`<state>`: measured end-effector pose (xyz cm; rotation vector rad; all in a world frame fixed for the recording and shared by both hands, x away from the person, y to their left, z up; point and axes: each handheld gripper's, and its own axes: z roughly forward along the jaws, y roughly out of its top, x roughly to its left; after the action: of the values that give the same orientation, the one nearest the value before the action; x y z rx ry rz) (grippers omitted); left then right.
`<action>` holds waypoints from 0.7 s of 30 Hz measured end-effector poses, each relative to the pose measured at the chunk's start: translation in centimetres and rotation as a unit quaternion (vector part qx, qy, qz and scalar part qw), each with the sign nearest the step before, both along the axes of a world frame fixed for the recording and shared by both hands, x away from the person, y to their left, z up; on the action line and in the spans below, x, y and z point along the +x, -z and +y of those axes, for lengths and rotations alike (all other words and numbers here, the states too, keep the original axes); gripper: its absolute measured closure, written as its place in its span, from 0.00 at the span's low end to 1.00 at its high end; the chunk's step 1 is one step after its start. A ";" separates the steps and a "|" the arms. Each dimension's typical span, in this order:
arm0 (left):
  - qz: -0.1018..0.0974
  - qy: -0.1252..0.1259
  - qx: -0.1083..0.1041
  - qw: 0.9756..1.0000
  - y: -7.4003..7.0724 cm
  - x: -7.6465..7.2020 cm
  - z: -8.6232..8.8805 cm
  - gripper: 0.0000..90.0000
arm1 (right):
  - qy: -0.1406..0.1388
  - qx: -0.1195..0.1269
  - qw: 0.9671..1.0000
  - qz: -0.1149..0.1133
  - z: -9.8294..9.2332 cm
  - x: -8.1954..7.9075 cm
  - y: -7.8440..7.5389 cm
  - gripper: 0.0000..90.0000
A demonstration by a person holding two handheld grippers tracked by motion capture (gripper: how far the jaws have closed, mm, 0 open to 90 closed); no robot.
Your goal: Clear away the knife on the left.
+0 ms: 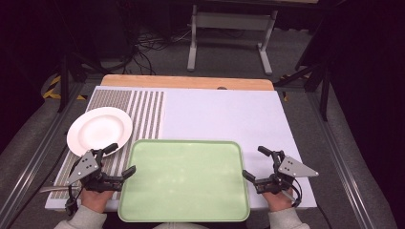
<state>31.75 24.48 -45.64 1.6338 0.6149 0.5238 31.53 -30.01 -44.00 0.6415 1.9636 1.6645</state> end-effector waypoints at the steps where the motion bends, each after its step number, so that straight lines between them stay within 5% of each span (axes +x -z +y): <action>1: -0.001 0.000 0.000 1.000 -0.1 0.0 0.0 0.00 | 0.000 0.000 1.000 -0.001 0.0 0.0 0.0 0.00; 9: 0.005 0.018 0.030 0.999 -1.2 -0.5 -0.6 0.00 | -0.004 0.005 1.000 0.004 0.0 0.0 0.1 0.00; 17: 0.022 0.030 0.035 0.999 -2.4 -0.4 -0.1 0.03 | -0.004 0.007 1.000 0.006 0.0 0.0 0.1 0.01; 21: 0.030 0.043 0.061 0.997 -3.2 -0.5 0.0 0.05 | -0.005 0.010 1.000 0.008 0.0 0.0 0.1 0.01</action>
<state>31.23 24.50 -42.39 1.7893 0.5627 0.4584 31.54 -30.03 -44.10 0.6541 1.9668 1.6917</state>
